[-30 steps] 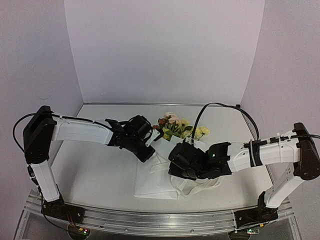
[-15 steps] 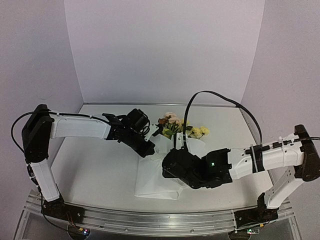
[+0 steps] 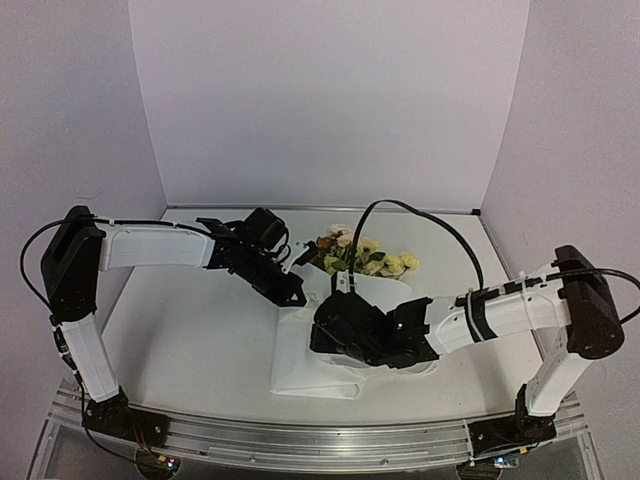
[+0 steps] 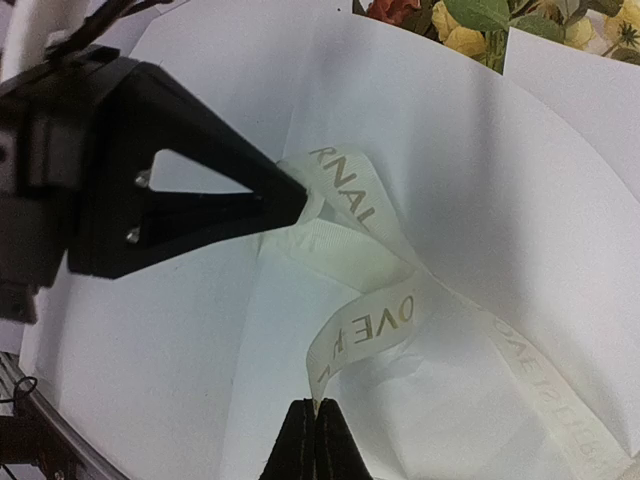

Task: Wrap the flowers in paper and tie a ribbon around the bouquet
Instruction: Cross the ribbon over the folded bouquet.

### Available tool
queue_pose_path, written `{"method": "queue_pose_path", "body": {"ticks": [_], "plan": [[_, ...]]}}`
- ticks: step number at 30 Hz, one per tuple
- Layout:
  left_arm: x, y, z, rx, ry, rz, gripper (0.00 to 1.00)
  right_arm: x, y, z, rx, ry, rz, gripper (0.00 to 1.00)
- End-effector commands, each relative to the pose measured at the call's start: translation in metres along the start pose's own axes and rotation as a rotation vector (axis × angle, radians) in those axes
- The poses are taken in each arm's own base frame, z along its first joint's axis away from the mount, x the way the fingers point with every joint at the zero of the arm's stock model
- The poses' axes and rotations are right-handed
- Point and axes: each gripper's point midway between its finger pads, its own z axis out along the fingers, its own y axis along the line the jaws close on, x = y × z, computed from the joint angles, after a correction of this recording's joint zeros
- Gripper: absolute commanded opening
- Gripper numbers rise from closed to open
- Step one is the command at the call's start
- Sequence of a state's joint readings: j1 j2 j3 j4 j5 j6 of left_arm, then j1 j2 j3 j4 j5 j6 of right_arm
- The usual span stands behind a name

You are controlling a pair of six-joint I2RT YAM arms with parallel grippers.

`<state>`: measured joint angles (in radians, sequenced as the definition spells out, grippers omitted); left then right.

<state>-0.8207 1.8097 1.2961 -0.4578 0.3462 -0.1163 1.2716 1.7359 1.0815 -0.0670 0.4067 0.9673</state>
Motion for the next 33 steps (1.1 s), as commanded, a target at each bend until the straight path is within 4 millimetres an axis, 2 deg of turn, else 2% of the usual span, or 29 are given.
{"method": "queue_pose_path", "body": {"ticks": [1,5,9,18,23,26,33], "plan": [[-0.026,-0.024,-0.030,0.073,-0.081,0.025,0.00,-0.005,0.015,0.020,-0.115,0.020,0.090,0.00],[-0.026,-0.025,-0.037,0.076,-0.094,0.026,0.00,-0.005,0.004,0.036,-0.104,0.024,0.138,0.00],[-0.024,-0.026,-0.040,0.084,-0.091,0.029,0.00,-0.015,-0.007,0.045,-0.076,-0.011,0.151,0.00],[-0.013,-0.030,-0.040,0.134,-0.061,-0.002,0.02,-0.040,-0.011,0.060,-0.107,-0.077,0.154,0.00],[-0.005,-0.033,-0.032,0.169,-0.034,-0.018,0.03,-0.051,-0.003,0.060,-0.117,-0.098,0.084,0.00],[0.002,-0.029,-0.025,0.168,-0.005,-0.030,0.04,-0.047,-0.001,0.060,-0.119,-0.071,0.052,0.09],[0.015,-0.016,-0.006,0.124,0.074,-0.048,0.05,-0.038,0.006,0.044,-0.133,-0.043,-0.005,0.28]]}}
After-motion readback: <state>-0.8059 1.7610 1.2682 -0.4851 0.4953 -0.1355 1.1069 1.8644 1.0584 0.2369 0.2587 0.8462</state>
